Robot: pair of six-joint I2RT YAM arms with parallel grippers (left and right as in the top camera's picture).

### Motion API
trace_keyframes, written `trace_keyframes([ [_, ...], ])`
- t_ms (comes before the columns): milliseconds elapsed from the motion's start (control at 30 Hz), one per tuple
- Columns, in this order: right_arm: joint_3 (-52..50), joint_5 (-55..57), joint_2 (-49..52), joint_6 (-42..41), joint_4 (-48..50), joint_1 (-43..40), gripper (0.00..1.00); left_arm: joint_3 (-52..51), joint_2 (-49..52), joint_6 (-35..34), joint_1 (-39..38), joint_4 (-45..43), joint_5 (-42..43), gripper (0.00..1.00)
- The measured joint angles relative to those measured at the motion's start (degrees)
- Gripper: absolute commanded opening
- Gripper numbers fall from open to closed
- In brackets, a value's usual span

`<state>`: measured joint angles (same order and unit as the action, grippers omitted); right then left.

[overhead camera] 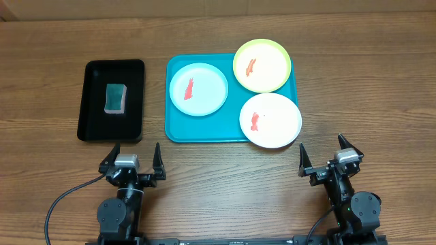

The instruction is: Clean dirty plates on tray and stack at the side

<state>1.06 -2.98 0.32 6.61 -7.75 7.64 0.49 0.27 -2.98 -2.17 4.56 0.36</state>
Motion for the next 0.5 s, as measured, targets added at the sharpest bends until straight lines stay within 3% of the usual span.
trace_keyframes([
  [167,0.00,0.48,0.07,0.02,2.58,0.02,1.00,-0.02,0.13,5.53,-0.09,-1.64,-22.29,1.00],
  [300,0.00,0.52,0.07,0.07,2.58,0.02,1.00,-0.02,0.13,7.32,-0.09,-1.81,-29.33,1.00],
  [500,0.00,0.70,0.07,0.04,2.60,0.02,1.00,-0.02,0.13,8.09,-0.09,-1.84,-33.09,1.00],
])
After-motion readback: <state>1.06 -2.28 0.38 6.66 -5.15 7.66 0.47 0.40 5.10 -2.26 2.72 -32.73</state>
